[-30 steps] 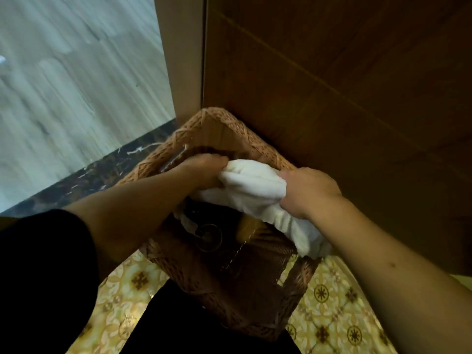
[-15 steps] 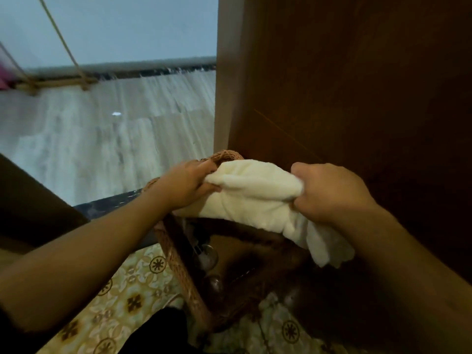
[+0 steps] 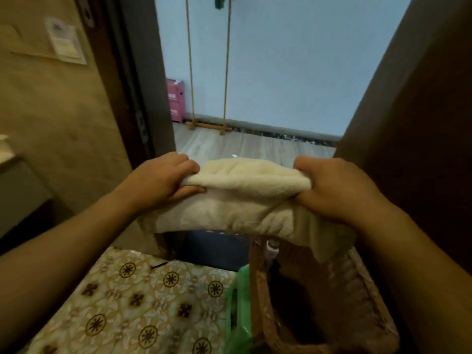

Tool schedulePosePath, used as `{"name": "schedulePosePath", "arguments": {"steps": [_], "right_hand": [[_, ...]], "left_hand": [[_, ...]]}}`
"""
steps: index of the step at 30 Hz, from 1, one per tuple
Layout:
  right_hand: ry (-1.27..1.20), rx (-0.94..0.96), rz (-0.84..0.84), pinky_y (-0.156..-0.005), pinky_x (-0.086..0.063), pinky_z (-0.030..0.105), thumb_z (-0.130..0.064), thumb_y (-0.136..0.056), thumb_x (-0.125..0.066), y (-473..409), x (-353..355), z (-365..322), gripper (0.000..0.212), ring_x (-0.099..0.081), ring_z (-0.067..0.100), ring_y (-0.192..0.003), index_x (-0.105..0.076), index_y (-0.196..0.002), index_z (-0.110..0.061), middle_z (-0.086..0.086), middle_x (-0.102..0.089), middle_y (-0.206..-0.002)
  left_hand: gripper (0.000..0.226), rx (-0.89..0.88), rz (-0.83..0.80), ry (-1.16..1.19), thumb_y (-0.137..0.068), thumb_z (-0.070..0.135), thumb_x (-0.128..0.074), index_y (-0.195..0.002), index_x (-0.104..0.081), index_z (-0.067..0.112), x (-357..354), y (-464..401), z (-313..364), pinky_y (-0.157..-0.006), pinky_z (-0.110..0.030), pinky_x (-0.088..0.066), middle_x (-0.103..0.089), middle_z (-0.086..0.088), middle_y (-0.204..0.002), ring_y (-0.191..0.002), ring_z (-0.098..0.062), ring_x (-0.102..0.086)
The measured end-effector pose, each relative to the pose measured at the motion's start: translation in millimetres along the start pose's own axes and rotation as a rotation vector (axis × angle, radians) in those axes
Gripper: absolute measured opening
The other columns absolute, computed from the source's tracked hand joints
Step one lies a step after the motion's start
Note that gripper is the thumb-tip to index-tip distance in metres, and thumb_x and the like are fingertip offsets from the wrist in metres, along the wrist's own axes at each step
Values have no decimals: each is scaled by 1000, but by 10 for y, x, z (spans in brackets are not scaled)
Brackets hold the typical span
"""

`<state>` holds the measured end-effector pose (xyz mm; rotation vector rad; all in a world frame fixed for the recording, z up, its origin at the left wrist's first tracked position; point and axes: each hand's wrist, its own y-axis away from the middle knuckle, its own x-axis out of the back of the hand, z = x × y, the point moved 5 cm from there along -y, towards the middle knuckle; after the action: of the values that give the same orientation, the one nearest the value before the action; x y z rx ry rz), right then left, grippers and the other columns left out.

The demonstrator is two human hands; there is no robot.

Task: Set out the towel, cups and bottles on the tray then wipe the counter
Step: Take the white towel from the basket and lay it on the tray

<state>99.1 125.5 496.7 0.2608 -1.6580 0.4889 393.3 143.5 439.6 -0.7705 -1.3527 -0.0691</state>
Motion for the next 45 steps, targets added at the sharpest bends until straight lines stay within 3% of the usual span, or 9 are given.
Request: {"name": "schedulePosePath", "arguments": {"steps": [5,11,14,17,22,25,31,39,45], "right_hand": [[-111,279,-72,-66,-48,35,-49,-86,-63,-728,-464,-1405,23,-57,15,-81,-49,-103,-42,-10,-58,-89],[-183,549,-153,-74,-46,34,-49,-83,-71,-1402,-1049,-3535,33,-61,16,-90,-52,-109,-41,-8,-65,-99],[-166,643,-181,-74,-52,37,-51,-81,-69,-1623,-1285,-4634,33,-62,19,-89,-53,-106,-37,-7,-66,-99],[-160,744,-253,-77,-55,43,-49,-81,-67,-1768,-1509,-5620,31,-61,23,-94,-54,-104,-32,-3,-66,-102],[-188,891,-264,-73,-52,40,-50,-79,-64,-1896,-1825,-6823,33,-62,32,-96,-56,-101,-27,4,-67,-105],[-198,935,-249,-73,-52,42,-49,-79,-62,-2023,-1971,-7290,33,-59,33,-94,-53,-101,-27,3,-63,-103],[-272,988,-276,-71,-51,45,-50,-82,-63,-2534,-2346,-7926,29,-58,31,-88,-50,-96,-28,1,-61,-95],[-446,1026,-340,-69,-46,41,-41,-86,-65,-3743,-2963,-8443,27,-60,33,-90,-55,-99,-19,7,-65,-99],[-476,986,-398,-72,-40,34,-54,-88,-62,-4829,-3289,-8749,38,-60,29,-97,-54,-111,-24,4,-62,-108]], "left_hand": [[52,182,-57,-112,-90,60,-52,-101,-67,11,680,1242,-885,-62,-36,-49,-62,-6,-89,-77,-26,-59],[60,507,-80,-214,-82,67,-56,-96,-71,11,1484,3013,-1881,-61,-36,-51,-67,-9,-83,-73,-30,-64],[74,689,-99,-259,-75,84,-47,-101,-70,18,1850,3902,-2372,-64,-35,-52,-68,-3,-88,-76,-25,-64],[81,888,-170,-219,-54,96,-54,-104,-65,33,2157,4708,-2801,-71,-32,-48,-62,12,-94,-83,-14,-58],[76,1108,-276,-188,-50,79,-76,-113,-55,43,2470,5659,-3385,-70,-28,-41,-58,16,-94,-83,-8,-52],[87,1250,-209,-128,-55,66,-85,-130,-49,43,2592,6074,-3681,-66,-27,-40,-55,18,-90,-81,-8,-53],[39,1201,-228,-206,-73,52,-81,-105,-71,33,2656,6369,-4268,-68,-30,-40,-55,15,-90,-86,-11,-51],[27,1175,-265,-359,-84,33,-77,-108,-73,21,2654,6064,-5515,-65,-28,-35,-56,4,-92,-85,-16,-48],[27,1170,-322,-475,-88,29,-71,-114,-71,23,2674,5637,-6656,-72,-31,-47,-62,-4,-103,-89,-19,-52]]}}
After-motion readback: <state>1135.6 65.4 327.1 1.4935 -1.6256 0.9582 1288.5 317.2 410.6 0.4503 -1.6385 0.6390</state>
